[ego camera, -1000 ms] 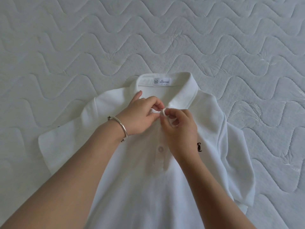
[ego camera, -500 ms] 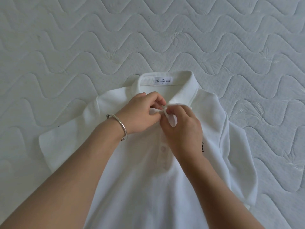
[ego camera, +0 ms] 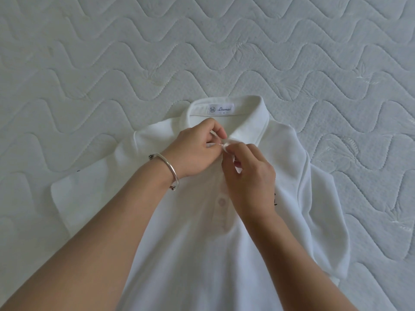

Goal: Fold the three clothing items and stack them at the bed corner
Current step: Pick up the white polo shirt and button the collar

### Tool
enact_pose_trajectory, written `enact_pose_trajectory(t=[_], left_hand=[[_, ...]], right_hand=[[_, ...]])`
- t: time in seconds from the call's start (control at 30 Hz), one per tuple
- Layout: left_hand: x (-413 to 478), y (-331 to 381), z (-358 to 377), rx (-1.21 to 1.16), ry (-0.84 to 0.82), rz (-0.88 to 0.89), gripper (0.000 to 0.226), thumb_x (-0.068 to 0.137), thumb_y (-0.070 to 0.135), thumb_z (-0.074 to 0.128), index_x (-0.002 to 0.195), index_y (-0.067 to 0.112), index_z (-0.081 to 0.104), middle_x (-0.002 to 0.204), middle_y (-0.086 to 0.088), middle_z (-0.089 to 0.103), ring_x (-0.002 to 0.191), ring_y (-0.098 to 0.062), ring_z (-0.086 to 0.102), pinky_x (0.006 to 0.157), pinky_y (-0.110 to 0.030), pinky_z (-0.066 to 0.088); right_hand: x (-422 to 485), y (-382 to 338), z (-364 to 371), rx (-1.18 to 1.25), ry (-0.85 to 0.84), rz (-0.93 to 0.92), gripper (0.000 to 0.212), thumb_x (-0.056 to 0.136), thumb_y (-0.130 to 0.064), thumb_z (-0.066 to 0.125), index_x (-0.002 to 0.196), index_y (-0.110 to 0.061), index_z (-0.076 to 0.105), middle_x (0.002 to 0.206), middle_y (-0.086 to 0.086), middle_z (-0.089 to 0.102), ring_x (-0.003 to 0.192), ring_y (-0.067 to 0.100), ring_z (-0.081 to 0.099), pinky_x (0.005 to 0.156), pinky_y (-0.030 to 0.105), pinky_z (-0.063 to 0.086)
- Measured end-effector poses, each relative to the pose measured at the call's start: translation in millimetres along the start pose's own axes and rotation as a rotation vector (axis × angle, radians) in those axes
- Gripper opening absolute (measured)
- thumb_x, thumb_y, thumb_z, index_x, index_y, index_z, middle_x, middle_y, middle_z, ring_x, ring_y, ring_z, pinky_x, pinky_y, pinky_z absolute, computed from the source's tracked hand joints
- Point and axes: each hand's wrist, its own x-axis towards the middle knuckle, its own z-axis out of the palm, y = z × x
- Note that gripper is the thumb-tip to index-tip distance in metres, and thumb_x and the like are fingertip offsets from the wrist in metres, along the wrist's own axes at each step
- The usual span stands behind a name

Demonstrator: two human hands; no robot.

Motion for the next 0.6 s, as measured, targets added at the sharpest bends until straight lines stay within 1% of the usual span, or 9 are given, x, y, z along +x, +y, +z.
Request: enact_pose_trajectory(t=[0.07, 0.1, 0.2, 0.23, 0.3, 0.37, 0.43, 0.53, 0.6], left_hand=[[0, 5, 0, -0.007, 0.0, -0.048, 0.013, 0.088, 0.023, 0.053, 0.081, 0.031, 0.047, 0.069, 0.007, 0.062, 0.047, 0.001, 0.046, 0.052, -0.019, 0.038], [1, 7, 1, -0.005, 0.004, -0.062, 0.011, 0.089, 0.027, 0.053, 0.081, 0.03, 0.047, 0.07, 0.009, 0.062, 0.045, 0.003, 0.045, 0.052, -0.02, 0.036], [2, 12, 4, -0.042, 0.026, -0.104, 0.013, 0.088, 0.027, 0.056, 0.081, 0.029, 0.045, 0.075, 0.004, 0.064, 0.055, -0.006, 0.05, 0.055, -0.023, 0.038], [3, 13, 3, -0.062, 0.027, -0.13, 0.014, 0.087, 0.025, 0.058, 0.08, 0.028, 0.046, 0.077, 0.001, 0.064, 0.057, -0.009, 0.051, 0.057, -0.023, 0.04], [5, 15, 2, -0.103, 0.022, -0.185, 0.015, 0.083, 0.021, 0.063, 0.078, 0.026, 0.049, 0.081, -0.003, 0.065, 0.064, -0.014, 0.054, 0.064, -0.025, 0.043], [6, 15, 3, -0.131, 0.018, -0.212, 0.015, 0.078, 0.018, 0.067, 0.077, 0.025, 0.054, 0.082, -0.005, 0.068, 0.071, -0.015, 0.058, 0.072, -0.027, 0.045], [6, 14, 4, -0.142, 0.007, -0.217, 0.016, 0.076, 0.015, 0.068, 0.078, 0.025, 0.055, 0.083, -0.008, 0.07, 0.072, -0.015, 0.059, 0.073, -0.024, 0.046], [4, 10, 6, -0.164, 0.012, -0.206, 0.019, 0.079, 0.01, 0.065, 0.079, 0.025, 0.054, 0.075, -0.002, 0.066, 0.06, -0.01, 0.054, 0.053, -0.011, 0.04], [3, 7, 8, -0.166, 0.031, -0.197, 0.021, 0.081, 0.008, 0.062, 0.078, 0.026, 0.051, 0.071, 0.002, 0.062, 0.057, -0.009, 0.051, 0.047, -0.01, 0.038]], right_hand=[[-2, 2, 1, -0.052, 0.018, -0.053, 0.013, 0.083, -0.009, 0.054, 0.082, -0.005, 0.067, 0.078, 0.007, 0.064, 0.053, 0.026, 0.059, 0.043, 0.032, 0.049], [-2, 3, 1, -0.073, 0.024, -0.073, 0.017, 0.084, -0.01, 0.051, 0.082, -0.005, 0.067, 0.077, 0.007, 0.064, 0.052, 0.026, 0.058, 0.042, 0.029, 0.047], [-2, 4, 1, -0.151, 0.043, -0.135, 0.023, 0.082, -0.011, 0.046, 0.082, -0.004, 0.068, 0.074, 0.008, 0.062, 0.047, 0.025, 0.053, 0.04, 0.018, 0.033], [-3, 4, 2, -0.174, 0.047, -0.152, 0.023, 0.081, -0.01, 0.046, 0.083, -0.004, 0.068, 0.075, 0.008, 0.063, 0.048, 0.025, 0.053, 0.04, 0.019, 0.031], [-6, 5, 5, -0.187, 0.057, -0.157, 0.023, 0.082, -0.009, 0.047, 0.086, -0.004, 0.069, 0.08, 0.008, 0.065, 0.054, 0.023, 0.057, 0.039, 0.023, 0.036], [-10, 6, 7, -0.163, 0.085, -0.118, 0.022, 0.084, -0.011, 0.047, 0.086, -0.004, 0.068, 0.085, 0.007, 0.067, 0.064, 0.02, 0.06, 0.045, 0.025, 0.04], [-14, 8, 9, -0.111, 0.107, -0.079, 0.024, 0.087, -0.013, 0.045, 0.085, -0.002, 0.067, 0.091, 0.008, 0.068, 0.073, 0.016, 0.058, 0.055, 0.024, 0.04], [-22, 9, 12, 0.013, 0.092, -0.036, 0.021, 0.086, -0.011, 0.048, 0.088, 0.002, 0.065, 0.1, 0.013, 0.066, 0.083, 0.014, 0.056, 0.068, 0.018, 0.042], [-25, 8, 11, 0.131, 0.075, 0.055, 0.02, 0.087, -0.013, 0.051, 0.089, 0.001, 0.066, 0.103, 0.009, 0.064, 0.093, 0.012, 0.057, 0.079, 0.011, 0.041]])
